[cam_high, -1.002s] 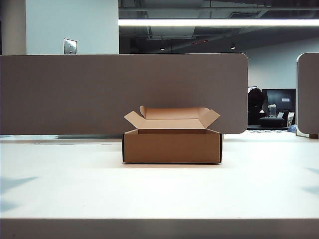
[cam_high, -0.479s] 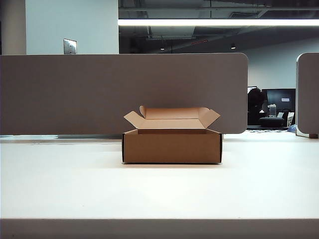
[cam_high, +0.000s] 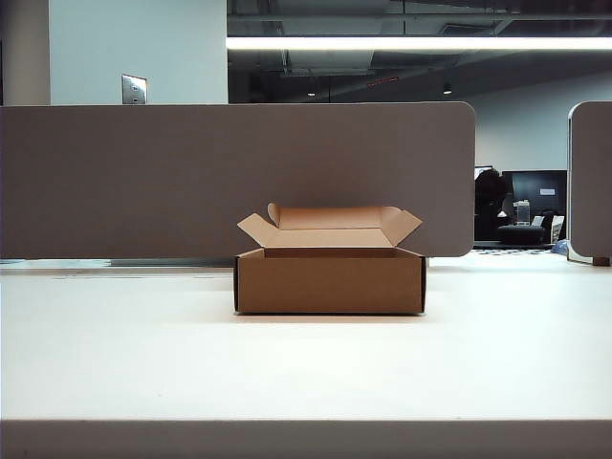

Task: Pick up all the paper balls on the table and put them in the paper box.

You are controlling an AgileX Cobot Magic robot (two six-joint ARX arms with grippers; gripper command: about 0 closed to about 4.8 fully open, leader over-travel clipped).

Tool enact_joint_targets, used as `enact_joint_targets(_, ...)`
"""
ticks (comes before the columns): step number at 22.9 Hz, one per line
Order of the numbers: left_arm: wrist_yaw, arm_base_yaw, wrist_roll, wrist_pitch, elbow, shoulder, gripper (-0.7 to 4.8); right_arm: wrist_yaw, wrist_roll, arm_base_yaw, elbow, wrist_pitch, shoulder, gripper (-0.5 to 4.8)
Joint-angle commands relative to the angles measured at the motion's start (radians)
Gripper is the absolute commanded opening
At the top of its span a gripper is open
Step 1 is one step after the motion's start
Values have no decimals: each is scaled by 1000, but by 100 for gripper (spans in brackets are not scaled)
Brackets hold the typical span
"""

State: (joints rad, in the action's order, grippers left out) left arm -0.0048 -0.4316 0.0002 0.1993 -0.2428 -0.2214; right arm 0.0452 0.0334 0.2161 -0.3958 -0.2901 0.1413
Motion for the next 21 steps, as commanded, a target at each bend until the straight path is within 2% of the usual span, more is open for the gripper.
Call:
enact_joint_targets(1,16,1,-2,-21,15,66,-6,-20,-1,0,13,26,-48,-5)
enact_joint_targets(5,-29,1,0,33,28,173,-6,-8,-15,0,63,16,-95,-5)
enact_joint_targets(8,-71,2,-1,40,45,212,-6,67,-21,0,96,10,-97,-5)
enact_joint_targets(13,-71,2,-43,57,84,219,-6,80,-99,1,144,10,-98,-5)
enact_joint_targets(21,-69,2,-34,62,115,219,-6,79,-98,1,199,34,-118,-5)
